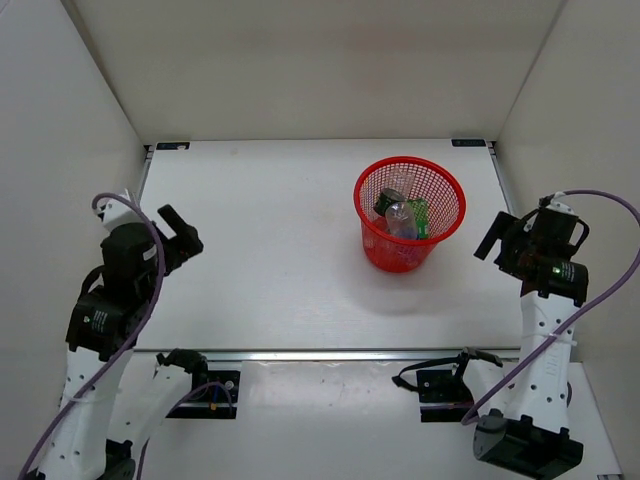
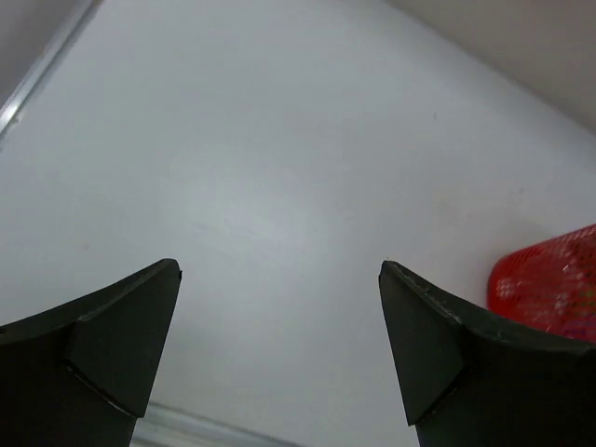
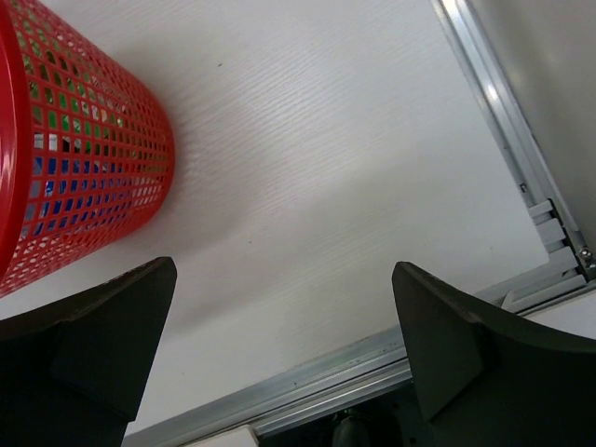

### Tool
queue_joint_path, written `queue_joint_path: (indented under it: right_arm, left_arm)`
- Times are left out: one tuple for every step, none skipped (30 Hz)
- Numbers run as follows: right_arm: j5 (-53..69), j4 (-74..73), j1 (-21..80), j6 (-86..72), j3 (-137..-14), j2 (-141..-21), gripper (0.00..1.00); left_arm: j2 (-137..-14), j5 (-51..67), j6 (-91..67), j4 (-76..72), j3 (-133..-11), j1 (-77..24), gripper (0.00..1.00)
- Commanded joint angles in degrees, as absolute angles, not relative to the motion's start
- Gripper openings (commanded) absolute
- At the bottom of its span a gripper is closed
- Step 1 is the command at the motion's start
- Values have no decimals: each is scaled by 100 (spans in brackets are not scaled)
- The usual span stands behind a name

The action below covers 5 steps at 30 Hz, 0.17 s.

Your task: Put the plastic bottles in the bin

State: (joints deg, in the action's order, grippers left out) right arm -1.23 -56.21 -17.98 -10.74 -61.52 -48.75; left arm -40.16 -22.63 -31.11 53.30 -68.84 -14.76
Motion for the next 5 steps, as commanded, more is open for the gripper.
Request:
queue_joint_path:
  right_arm:
    - [192,-5274,-1706,-1212,-6013,-4790,99]
    - [289,-5143,-1635,-1248,-5986,-4694,99]
    - [342,-5055,-1626,-1300,-5968,-4676,99]
    - [421,-5080,-1600,-1327,-5933,-4632,99]
    - [361,-5002,-1556,-1345,-6011,-4623,99]
  left_arm:
    - [-4246,-2725,-3444,6952,-6689,-1880,98]
    - [-4115,-2768,-3628,6848,-6567,-2055,99]
    - [-3983,-2751,-3769,6794,-6539,-2205,98]
    - [-3938,-2681,-3788,6568,-6426,-2250,98]
    - [-3868,-2620,-3771,6418,-6390,-2233,99]
